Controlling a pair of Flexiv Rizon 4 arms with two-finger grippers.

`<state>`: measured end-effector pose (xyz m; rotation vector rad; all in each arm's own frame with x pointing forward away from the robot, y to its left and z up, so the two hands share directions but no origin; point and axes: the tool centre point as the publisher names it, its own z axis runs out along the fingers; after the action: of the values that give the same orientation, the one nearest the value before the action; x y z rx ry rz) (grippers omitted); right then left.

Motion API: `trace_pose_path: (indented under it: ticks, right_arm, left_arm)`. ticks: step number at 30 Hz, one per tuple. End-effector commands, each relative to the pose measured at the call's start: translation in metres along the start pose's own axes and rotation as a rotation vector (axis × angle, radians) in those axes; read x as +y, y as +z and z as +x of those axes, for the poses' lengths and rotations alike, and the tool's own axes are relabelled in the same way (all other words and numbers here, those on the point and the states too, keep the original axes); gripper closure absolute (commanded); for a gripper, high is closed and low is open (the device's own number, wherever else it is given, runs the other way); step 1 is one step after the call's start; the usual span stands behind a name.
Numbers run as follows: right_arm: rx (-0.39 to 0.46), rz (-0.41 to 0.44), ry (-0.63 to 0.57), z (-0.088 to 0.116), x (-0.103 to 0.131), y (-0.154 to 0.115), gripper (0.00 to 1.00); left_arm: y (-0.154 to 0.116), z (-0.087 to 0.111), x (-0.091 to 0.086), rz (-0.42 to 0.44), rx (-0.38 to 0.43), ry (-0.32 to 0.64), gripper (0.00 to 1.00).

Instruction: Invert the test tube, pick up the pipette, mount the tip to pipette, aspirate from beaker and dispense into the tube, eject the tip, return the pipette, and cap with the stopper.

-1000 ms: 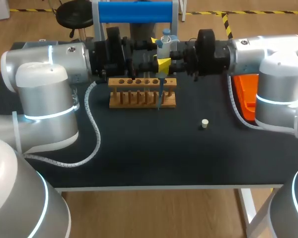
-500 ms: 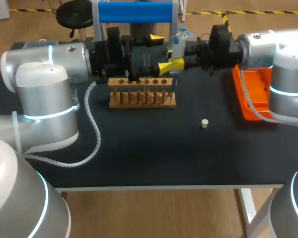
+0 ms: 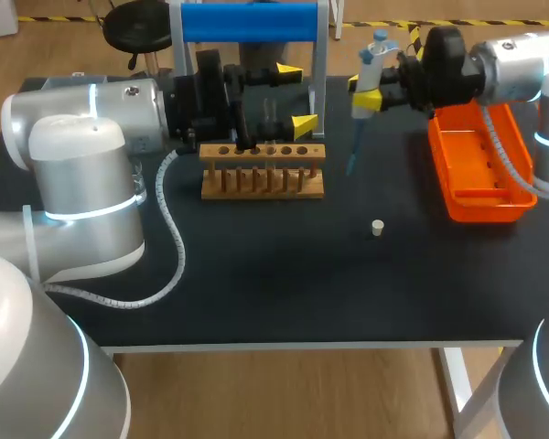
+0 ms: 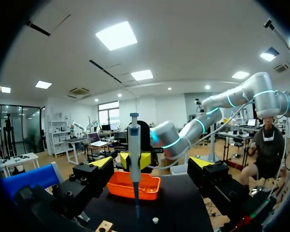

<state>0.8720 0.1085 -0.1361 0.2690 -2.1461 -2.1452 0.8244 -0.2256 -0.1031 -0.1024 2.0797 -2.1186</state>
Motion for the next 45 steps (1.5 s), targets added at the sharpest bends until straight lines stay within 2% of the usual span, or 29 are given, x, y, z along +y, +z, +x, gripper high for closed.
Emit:
trace_pose_path:
  ticks: [1,11,35,39,45]
  right_arm:
    - [0.015,0.002,-0.002,-0.002,0.002,-0.018,1.0]
    - [0.006,0.018,-0.004,-0.01,0.004,-0.055,1.0]
    - [0.005,0.017,-0.005,-0.011,0.006,-0.057,1.0]
    - [0.009,0.026,-0.003,-0.014,0.011,-0.07,1.0]
    - [-0.007,0.054,-0.009,-0.019,0.014,-0.103,1.0]
  left_arm:
    - [0.001,0.0,0.001,0.003,-0.002,0.002,0.0]
    - [0.001,0.0,0.001,0.003,-0.002,0.002,0.0]
    - [0.001,0.0,0.001,0.003,-0.002,0.002,0.0]
    - [0.001,0.0,0.001,0.003,-0.002,0.002,0.0]
    - [0.001,0.0,0.001,0.003,-0.002,0.002,0.0]
